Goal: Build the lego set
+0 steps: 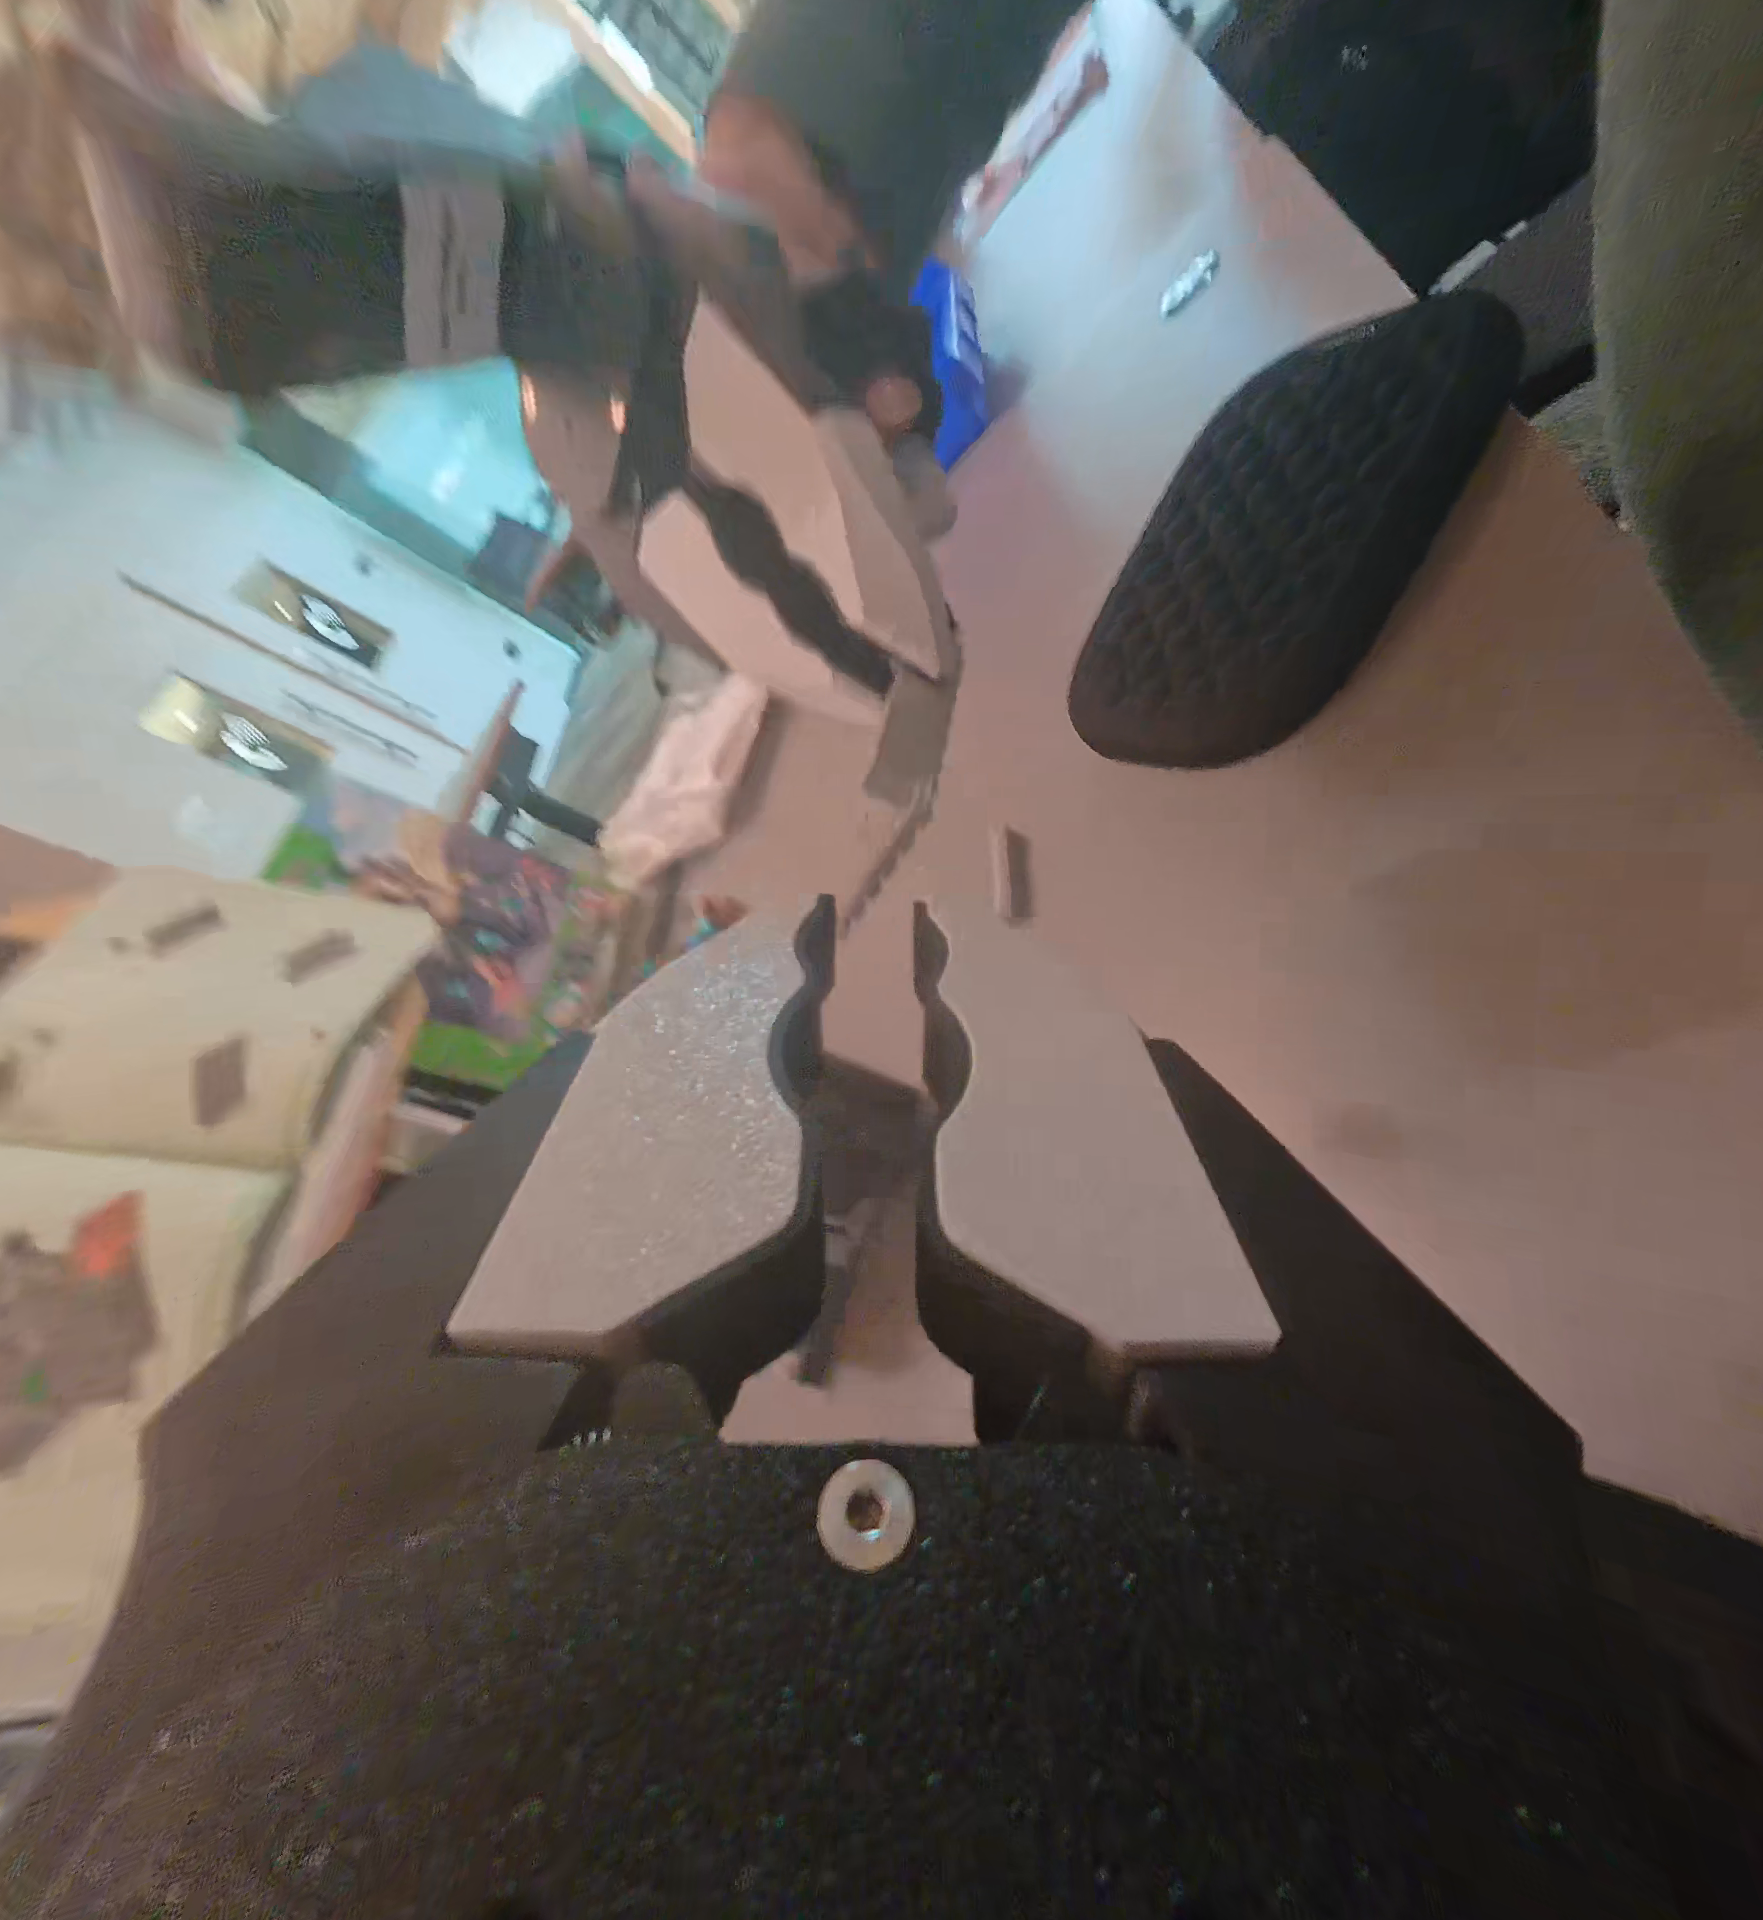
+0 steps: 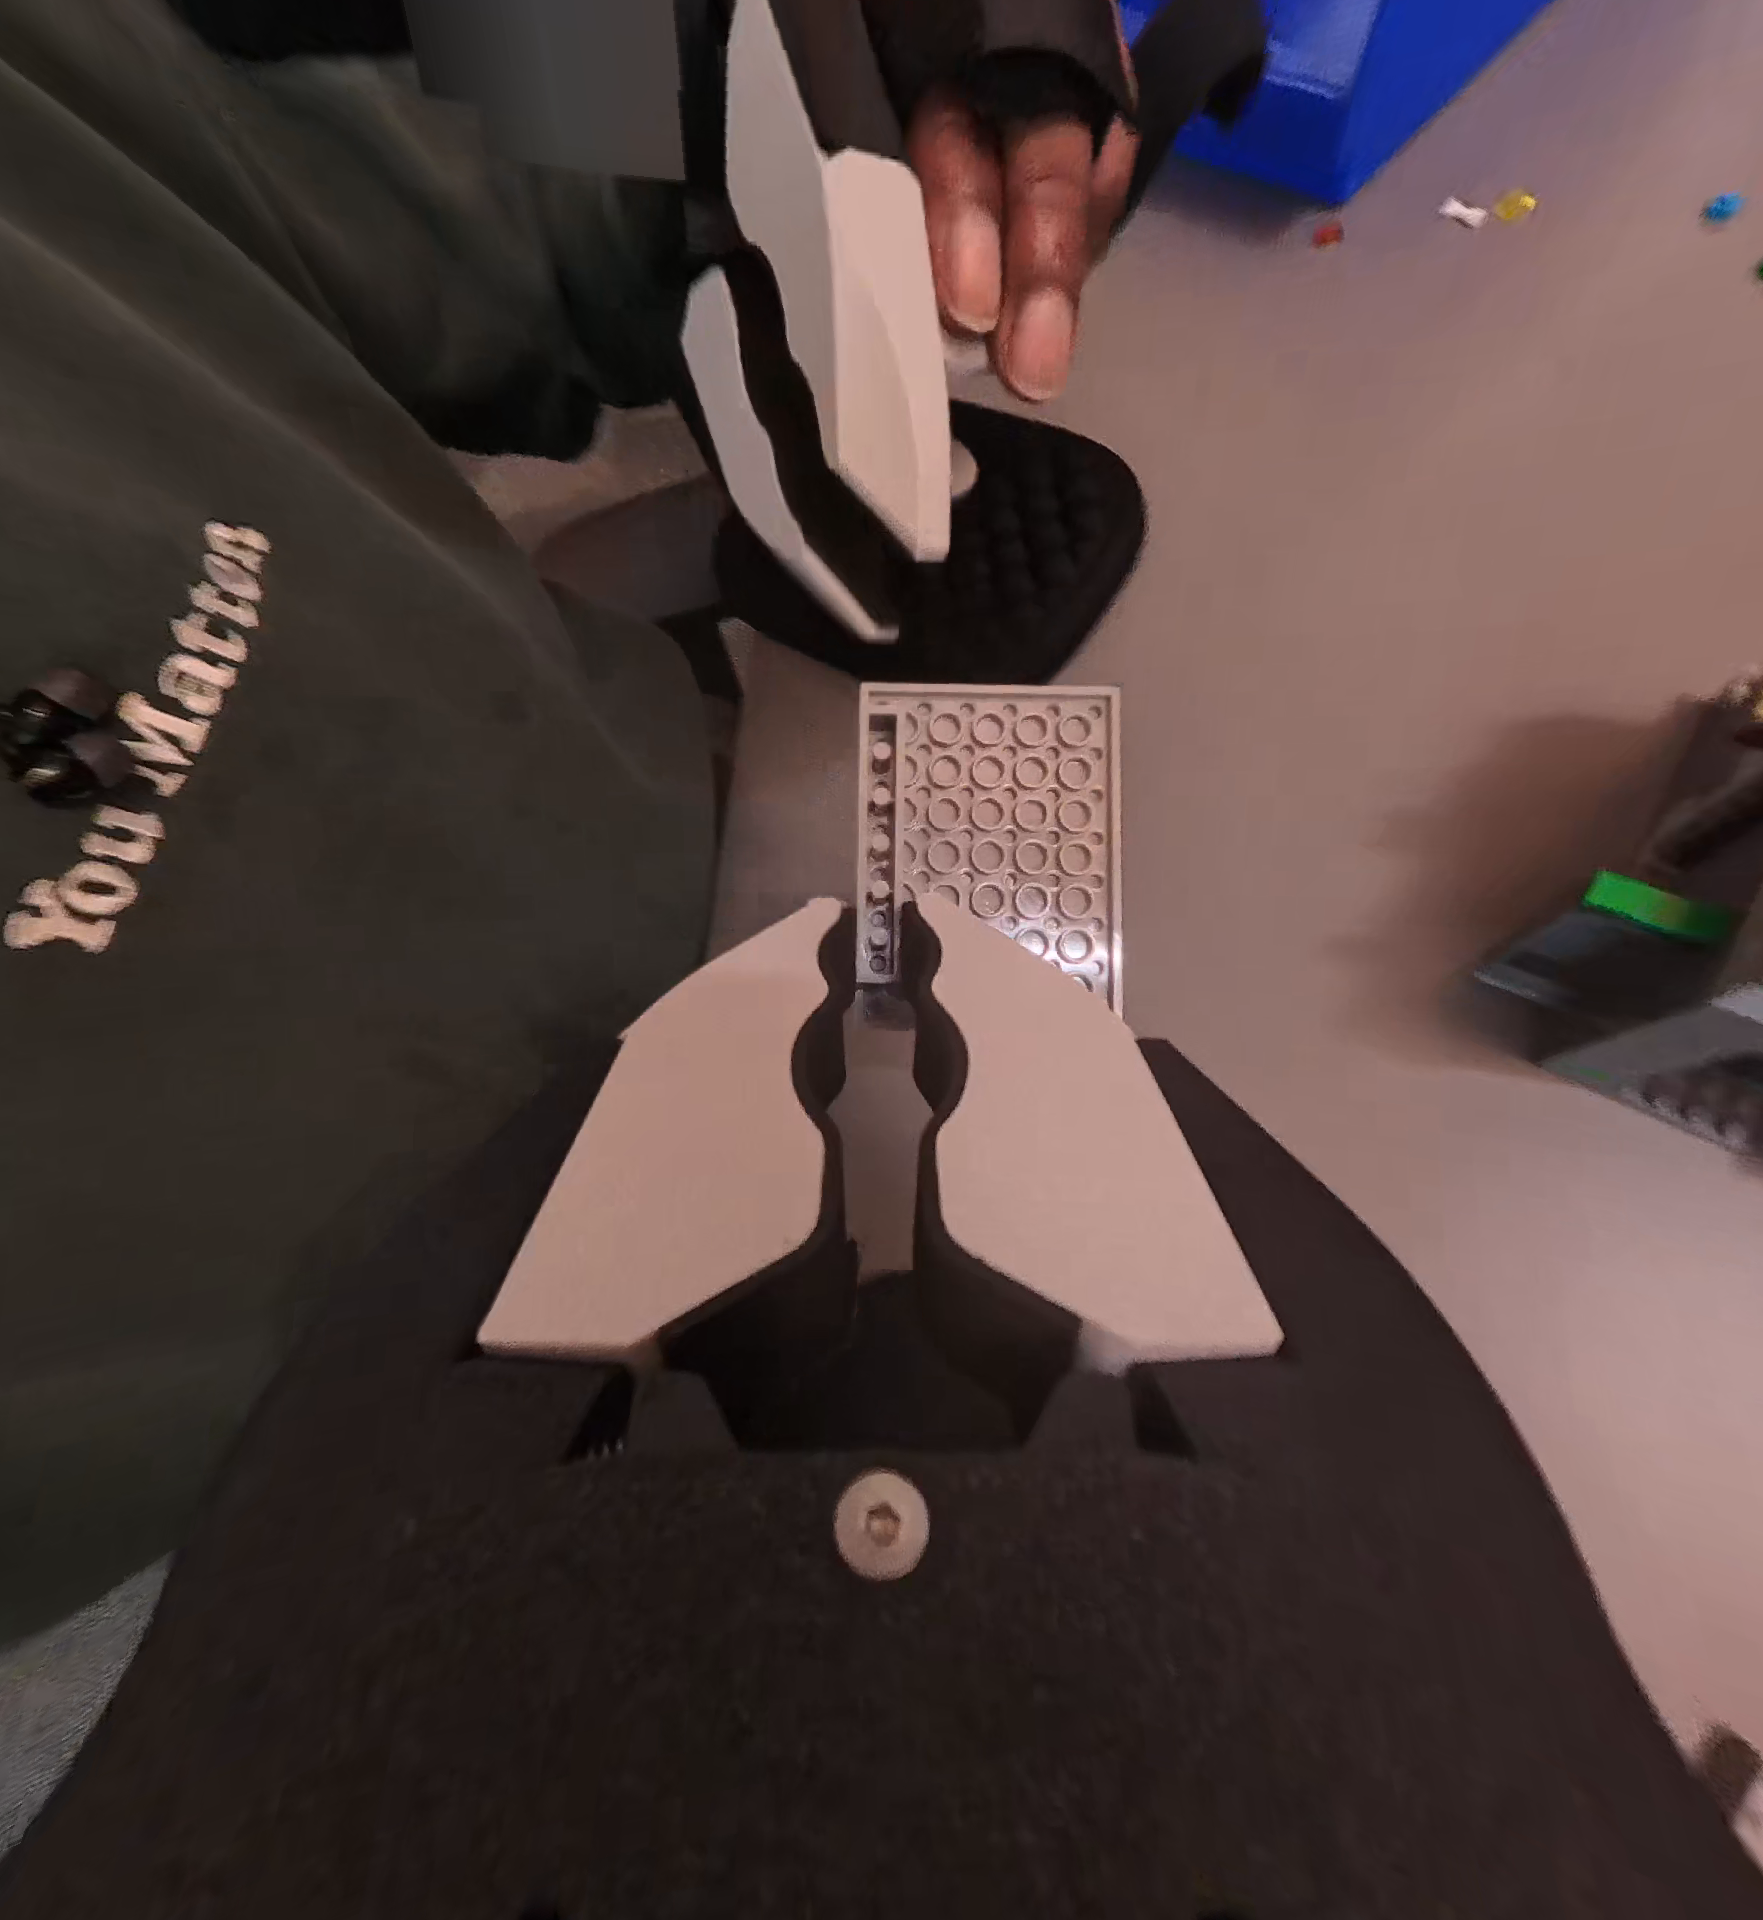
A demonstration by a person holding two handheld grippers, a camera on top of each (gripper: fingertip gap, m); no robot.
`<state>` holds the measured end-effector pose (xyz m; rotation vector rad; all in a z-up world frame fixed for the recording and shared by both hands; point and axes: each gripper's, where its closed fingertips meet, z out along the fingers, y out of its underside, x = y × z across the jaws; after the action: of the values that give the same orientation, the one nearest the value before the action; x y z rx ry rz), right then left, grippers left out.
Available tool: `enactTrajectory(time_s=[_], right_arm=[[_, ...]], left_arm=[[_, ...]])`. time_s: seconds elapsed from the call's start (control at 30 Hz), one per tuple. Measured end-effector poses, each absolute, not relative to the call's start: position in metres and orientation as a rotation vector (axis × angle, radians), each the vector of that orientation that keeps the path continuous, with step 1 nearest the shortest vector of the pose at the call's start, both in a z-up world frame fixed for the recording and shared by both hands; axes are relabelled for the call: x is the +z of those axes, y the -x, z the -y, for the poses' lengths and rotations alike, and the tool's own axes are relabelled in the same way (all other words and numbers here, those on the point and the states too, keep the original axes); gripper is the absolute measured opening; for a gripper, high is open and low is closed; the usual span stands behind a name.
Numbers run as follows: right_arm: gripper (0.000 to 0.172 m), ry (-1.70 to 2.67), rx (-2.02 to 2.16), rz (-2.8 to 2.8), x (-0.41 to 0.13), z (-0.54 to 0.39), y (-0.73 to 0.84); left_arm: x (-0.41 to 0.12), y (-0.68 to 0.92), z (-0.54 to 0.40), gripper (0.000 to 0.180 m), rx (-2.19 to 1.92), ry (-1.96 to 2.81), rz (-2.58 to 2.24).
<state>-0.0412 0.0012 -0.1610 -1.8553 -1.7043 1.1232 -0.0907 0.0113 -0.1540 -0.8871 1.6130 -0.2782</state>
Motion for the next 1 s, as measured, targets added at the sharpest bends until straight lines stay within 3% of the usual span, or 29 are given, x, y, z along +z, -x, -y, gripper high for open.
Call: enactTrajectory(time_s=[0.33, 0.7, 0.83, 1.0], right_arm=[[0.008, 1.905, 0.76, 1.588, -0.234, -0.03, 0.01], [0.008, 1.872, 0.678, 1.516, -0.27, -0.056, -0.007], [0.008, 1.845, 0.697, 1.519, -0.27, -0.058, -0.01], [0.008, 1.822, 0.737, 1.516, -0.271, -0.058, -0.012]], left_arm=[[-0.257, 0.107, -0.038, 0.022, -0.452, 1.525, -1.751], [-0.288, 0.074, -0.114, 0.03, -0.398, 1.782, -1.7], [-0.301, 0.075, -0.119, 0.028, -0.375, 1.841, -1.792], [-0.305, 0.082, -0.117, 0.008, -0.37, 1.881, -1.813]])
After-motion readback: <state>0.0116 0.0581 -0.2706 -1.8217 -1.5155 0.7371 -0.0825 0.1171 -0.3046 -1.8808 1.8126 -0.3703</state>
